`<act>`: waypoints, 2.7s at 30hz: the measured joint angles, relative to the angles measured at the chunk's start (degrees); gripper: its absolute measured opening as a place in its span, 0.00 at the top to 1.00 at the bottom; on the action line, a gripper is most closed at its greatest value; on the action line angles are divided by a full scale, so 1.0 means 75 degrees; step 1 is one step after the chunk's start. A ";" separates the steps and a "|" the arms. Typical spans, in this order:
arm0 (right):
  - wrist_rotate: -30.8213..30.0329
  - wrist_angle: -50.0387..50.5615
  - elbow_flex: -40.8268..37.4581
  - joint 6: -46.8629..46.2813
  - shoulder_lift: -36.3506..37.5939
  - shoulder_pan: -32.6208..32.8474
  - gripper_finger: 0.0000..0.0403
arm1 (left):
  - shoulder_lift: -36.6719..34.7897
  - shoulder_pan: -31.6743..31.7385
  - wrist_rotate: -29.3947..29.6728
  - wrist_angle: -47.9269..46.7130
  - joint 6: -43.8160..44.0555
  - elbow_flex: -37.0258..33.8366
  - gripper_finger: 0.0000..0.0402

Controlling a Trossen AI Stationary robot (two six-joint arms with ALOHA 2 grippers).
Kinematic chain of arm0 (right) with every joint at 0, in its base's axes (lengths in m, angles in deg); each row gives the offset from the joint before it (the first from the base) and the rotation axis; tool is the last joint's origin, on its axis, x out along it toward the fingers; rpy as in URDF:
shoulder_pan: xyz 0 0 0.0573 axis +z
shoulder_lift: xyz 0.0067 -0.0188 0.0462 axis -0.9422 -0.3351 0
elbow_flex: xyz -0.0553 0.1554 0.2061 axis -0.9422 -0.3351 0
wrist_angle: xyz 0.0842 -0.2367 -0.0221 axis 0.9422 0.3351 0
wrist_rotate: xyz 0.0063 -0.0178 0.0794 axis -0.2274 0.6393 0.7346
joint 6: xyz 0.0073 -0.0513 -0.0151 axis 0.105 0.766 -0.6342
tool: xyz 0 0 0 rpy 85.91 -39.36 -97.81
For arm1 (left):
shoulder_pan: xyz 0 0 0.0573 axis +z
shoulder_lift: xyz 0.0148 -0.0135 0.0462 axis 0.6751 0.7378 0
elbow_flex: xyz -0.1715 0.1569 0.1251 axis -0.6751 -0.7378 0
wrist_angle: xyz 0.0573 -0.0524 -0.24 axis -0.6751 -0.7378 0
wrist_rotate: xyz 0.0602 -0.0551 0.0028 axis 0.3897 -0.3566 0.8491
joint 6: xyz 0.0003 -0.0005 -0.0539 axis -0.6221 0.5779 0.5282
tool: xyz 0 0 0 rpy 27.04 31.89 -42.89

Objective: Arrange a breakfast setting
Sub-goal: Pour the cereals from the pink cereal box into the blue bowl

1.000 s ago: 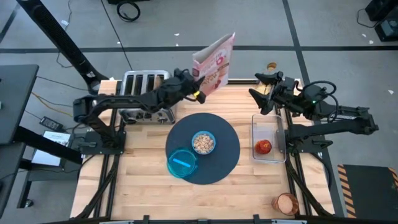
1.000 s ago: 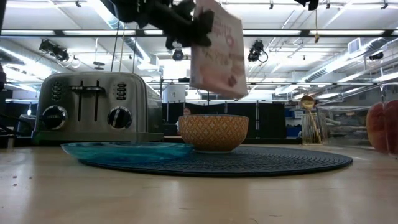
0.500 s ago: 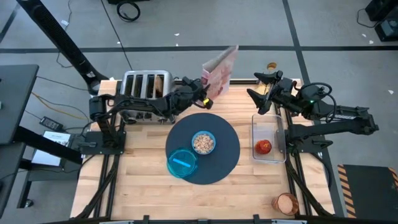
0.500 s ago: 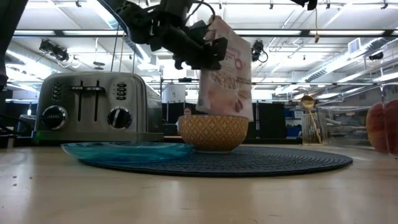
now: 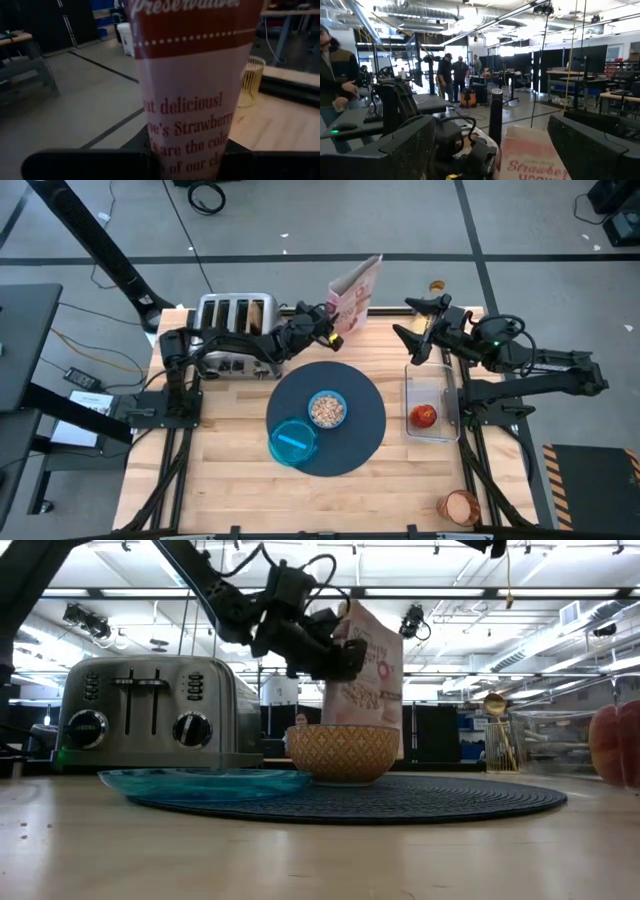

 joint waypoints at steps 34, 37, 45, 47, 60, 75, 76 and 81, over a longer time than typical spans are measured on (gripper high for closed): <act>0.0067 0.0281 0.0000 -0.0248 -0.0161 0.0000 0.04 | -0.0589 0.0203 -0.0036 -0.2290 0.0206 -0.0003 0.51; 0.0070 0.0279 0.0000 -0.0245 -0.0146 0.0000 0.04 | -0.0772 0.0229 -0.0174 -0.2475 0.0200 -0.0003 0.46; 0.0210 0.0276 0.0000 -0.0242 -0.0143 0.0000 0.04 | -0.1261 0.0224 -0.0579 -0.2579 0.0193 -0.0003 0.41; 0.0210 0.0266 0.0000 -0.0244 -0.0140 0.0000 0.04 | -0.1366 0.0240 -0.0581 -0.2534 0.0164 0.0000 0.41; 0.0265 0.0250 0.0000 -0.0324 -0.0140 0.0000 0.04 | -0.1764 0.0302 -0.0729 -0.2225 0.0147 -0.0003 0.41; 0.0421 0.0144 0.0035 -0.0479 -0.0137 0.0000 0.04 | -0.1778 0.0425 -0.1029 -0.1793 0.0275 -0.0003 0.39; 0.0432 0.0144 0.0035 -0.0478 -0.0137 0.0000 0.04 | -0.1778 0.0425 -0.1031 -0.1815 0.0307 -0.0003 0.37; 0.0465 0.0144 0.0035 -0.0466 -0.0137 0.0000 0.04 | -0.1781 0.0434 -0.1028 -0.1798 0.0244 -0.0003 0.30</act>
